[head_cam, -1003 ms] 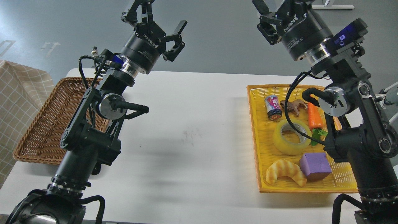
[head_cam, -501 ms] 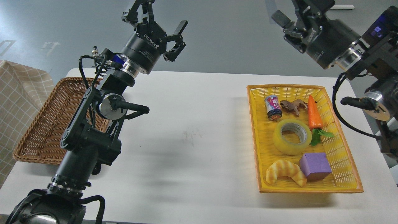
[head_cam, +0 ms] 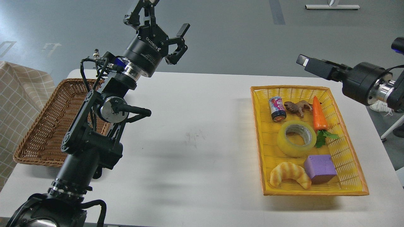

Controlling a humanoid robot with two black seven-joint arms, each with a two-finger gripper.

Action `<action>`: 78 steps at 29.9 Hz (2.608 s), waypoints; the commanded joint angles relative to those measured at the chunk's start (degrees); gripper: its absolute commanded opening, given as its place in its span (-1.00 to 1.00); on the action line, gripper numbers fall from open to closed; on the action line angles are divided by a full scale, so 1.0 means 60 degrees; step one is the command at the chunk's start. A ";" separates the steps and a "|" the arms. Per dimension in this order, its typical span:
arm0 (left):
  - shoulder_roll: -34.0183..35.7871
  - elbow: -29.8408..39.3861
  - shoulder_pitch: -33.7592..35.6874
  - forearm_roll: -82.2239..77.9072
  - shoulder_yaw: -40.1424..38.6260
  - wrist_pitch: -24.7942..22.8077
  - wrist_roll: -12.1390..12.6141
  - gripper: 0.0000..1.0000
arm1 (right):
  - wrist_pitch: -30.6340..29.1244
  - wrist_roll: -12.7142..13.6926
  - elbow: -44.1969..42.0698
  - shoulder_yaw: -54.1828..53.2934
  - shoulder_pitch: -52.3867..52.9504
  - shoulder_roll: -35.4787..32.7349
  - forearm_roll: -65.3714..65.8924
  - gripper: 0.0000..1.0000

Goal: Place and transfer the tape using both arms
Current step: 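Swing the right gripper out and lower it toward the tape roll, then close the right gripper on the rim of the tape roll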

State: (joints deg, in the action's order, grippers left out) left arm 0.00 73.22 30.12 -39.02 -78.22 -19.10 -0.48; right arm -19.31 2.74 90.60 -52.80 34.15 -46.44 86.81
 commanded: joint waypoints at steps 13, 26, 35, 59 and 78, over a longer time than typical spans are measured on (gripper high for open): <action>0.0000 -0.0001 -0.0025 0.0044 0.0000 -0.0024 -0.0022 0.96 | -0.0649 0.0247 -0.0905 0.0757 -0.1077 -0.0229 0.2495 0.83; 0.0000 -0.0001 -0.0024 0.0044 0.0000 -0.0039 0.0007 0.96 | -0.0649 0.0203 -0.1653 0.1210 -0.1356 -0.0170 0.2744 0.80; 0.0000 -0.0001 -0.0025 0.0044 -0.0015 -0.0024 -0.0022 0.96 | -0.0649 0.0203 -0.1770 0.1754 -0.1283 0.0020 0.2920 0.76; 0.0000 -0.0015 -0.0039 0.0059 0.0000 -0.0039 0.0007 0.96 | -0.0649 0.0276 -0.2195 0.2105 -0.1034 0.0884 0.2935 0.75; 0.0000 -0.0015 -0.0025 0.0059 0.0014 0.0078 0.0066 0.96 | -0.0678 0.0423 -0.2254 0.2252 -0.1063 0.1031 0.3052 0.26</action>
State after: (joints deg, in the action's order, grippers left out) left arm 0.00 73.12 29.94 -38.67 -78.22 -19.03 -0.16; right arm -23.25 5.27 77.06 -39.36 27.82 -40.30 105.20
